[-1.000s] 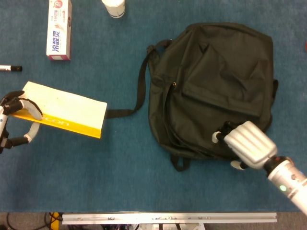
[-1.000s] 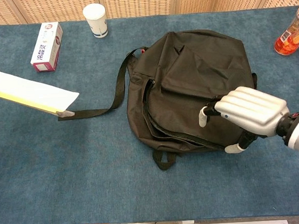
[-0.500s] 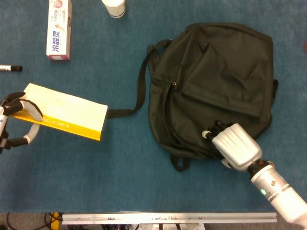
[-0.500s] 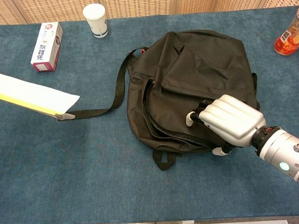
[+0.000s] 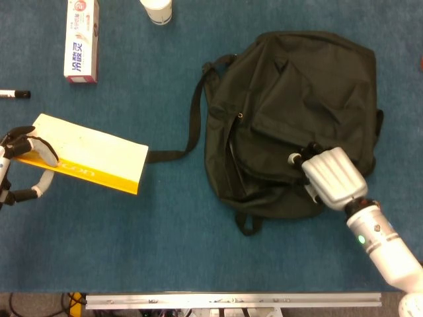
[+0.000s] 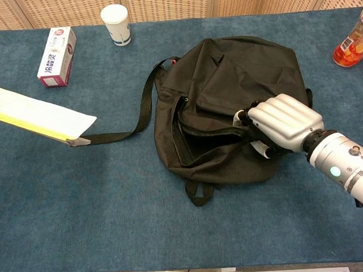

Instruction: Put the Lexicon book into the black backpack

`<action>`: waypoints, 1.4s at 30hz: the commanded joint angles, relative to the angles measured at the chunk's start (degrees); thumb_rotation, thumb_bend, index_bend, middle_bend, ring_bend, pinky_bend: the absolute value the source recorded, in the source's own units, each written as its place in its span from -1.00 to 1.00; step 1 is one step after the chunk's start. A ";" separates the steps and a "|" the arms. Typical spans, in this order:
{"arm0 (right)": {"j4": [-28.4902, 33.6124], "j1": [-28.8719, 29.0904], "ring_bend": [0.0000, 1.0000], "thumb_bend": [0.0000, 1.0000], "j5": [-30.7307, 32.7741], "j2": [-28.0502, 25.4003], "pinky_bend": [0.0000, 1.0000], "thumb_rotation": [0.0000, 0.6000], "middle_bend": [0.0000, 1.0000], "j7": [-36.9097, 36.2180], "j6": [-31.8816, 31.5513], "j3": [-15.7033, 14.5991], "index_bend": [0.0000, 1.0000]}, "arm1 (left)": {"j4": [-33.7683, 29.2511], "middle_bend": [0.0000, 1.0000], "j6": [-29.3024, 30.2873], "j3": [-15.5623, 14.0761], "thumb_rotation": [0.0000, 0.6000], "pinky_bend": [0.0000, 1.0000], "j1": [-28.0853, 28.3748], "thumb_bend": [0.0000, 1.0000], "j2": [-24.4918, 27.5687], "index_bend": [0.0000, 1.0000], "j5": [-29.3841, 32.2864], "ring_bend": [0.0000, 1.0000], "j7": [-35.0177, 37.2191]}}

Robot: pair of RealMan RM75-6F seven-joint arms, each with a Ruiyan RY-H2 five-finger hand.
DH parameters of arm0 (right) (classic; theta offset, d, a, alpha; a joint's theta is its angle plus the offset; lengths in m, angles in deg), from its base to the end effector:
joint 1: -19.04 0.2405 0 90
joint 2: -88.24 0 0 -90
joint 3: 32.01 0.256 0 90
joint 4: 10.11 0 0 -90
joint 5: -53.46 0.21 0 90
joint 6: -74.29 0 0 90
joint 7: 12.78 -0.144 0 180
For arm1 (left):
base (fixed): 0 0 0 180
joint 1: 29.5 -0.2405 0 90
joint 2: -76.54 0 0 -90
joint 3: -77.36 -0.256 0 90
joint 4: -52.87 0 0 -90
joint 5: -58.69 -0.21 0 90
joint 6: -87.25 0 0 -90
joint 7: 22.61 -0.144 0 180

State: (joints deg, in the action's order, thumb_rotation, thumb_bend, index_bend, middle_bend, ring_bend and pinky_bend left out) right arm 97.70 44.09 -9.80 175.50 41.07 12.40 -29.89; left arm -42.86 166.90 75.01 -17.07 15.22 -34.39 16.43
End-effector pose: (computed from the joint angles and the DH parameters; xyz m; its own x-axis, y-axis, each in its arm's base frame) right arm -0.1636 -0.2131 -0.0260 0.6480 -0.3441 0.6795 -0.7541 -0.4155 0.5087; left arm -0.2766 0.1959 0.1383 -0.2281 0.2568 0.9392 0.9587 -0.1092 0.2627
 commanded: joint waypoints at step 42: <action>1.53 17.54 0.00 0.44 18.81 8.50 0.63 1.00 0.09 -20.19 -6.28 16.81 0.11 | -14.30 -0.01 -9.98 2.80 1.00 -0.63 8.00 -0.23 3.04 0.33 3.16 -0.23 -0.80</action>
State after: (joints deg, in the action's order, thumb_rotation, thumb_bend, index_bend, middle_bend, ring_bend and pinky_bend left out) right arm 99.74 61.25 8.94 183.46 21.34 6.64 -13.56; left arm -56.27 157.70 77.51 -9.60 18.18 -31.92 15.67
